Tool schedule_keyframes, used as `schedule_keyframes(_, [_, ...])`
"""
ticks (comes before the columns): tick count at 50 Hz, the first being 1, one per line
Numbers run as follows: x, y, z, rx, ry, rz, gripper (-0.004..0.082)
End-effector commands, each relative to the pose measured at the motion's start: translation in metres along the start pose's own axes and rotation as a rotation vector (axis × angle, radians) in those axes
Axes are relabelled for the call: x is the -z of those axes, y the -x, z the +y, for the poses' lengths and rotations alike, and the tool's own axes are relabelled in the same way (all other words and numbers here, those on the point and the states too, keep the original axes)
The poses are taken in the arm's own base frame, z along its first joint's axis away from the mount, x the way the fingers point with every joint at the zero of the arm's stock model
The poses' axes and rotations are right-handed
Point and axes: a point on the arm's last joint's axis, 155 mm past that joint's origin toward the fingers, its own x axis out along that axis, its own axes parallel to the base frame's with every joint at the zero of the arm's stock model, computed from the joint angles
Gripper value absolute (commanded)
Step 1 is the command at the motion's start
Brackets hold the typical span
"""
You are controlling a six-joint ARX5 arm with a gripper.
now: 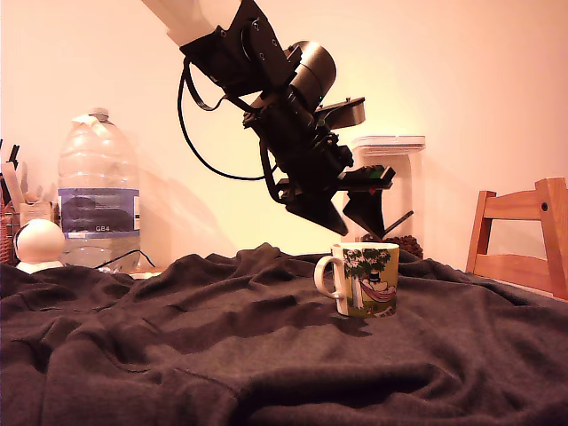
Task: Pick up the coffee capsules from the table one by one and drop them inside the nearest coffee cup
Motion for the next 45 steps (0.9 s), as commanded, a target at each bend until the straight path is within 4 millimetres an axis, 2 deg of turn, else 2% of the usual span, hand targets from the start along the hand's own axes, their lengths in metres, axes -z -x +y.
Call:
schedule_keyframes(1, [0.001, -0.004, 0.000, 0.003, -0.004, -0.004, 0.0095])
schedule_keyframes(4, [-0.003, -0.001, 0.000, 0.004, -0.005, -0.013, 0.0012])
schedule_keyframes(7, [-0.008, 0.003, -0.001, 0.006, -0.006, -0.024, -0.0017])
schedule_keyframes(18, [-0.027, 0.024, 0.004, -0.004, -0.008, -0.076, -0.0016])
schedule_keyframes(26, [-0.041, 0.055, 0.007, -0.013, -0.010, -0.170, -0.0016])
schedule_keyframes(38, [-0.034, 0.123, 0.026, -0.069, 0.028, -0.283, -0.0016])
schedule_keyframes(45, [-0.018, 0.145, 0.033, -0.083, 0.052, -0.291, -0.0016])
